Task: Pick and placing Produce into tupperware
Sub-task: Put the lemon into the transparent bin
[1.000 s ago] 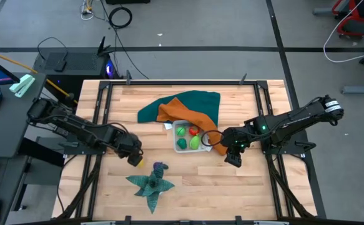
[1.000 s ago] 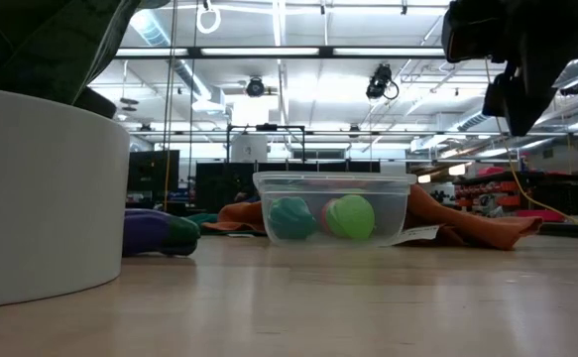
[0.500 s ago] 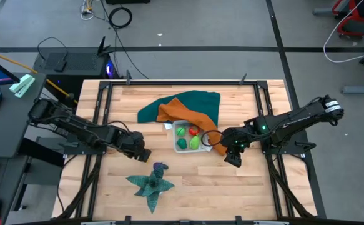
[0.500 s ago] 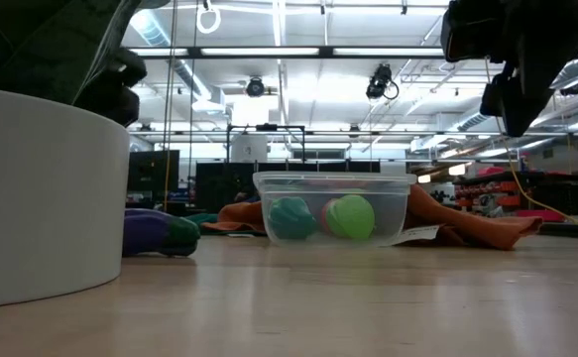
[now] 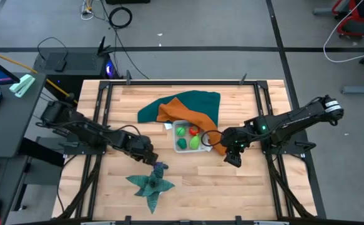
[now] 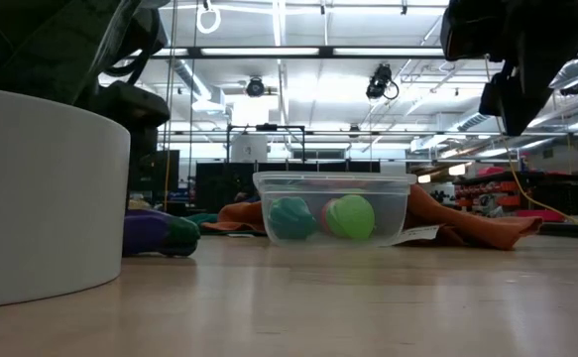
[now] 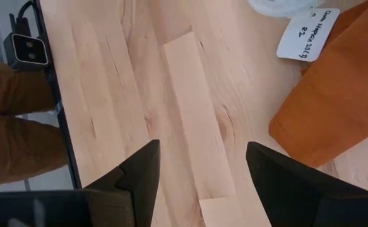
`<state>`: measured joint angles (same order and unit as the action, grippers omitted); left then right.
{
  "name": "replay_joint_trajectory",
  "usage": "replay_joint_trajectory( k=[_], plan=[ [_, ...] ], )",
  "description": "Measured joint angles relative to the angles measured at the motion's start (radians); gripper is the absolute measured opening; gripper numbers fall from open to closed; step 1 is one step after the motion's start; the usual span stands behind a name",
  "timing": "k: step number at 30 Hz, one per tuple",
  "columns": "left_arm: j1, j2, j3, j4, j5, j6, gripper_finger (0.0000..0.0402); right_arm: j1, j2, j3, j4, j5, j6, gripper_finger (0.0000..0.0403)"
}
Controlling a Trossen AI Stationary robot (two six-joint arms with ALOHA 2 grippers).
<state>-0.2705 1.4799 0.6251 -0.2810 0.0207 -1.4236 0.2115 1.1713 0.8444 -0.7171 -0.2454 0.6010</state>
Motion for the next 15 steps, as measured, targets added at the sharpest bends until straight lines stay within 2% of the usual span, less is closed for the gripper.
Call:
replay_joint_trajectory(
  k=[15],
  plan=[
    [0.043,-0.023,-0.004,-0.021,0.001,0.153,0.0286,0.0,0.0,0.0,0.004,0.0,-0.001,0.0199]
  ],
)
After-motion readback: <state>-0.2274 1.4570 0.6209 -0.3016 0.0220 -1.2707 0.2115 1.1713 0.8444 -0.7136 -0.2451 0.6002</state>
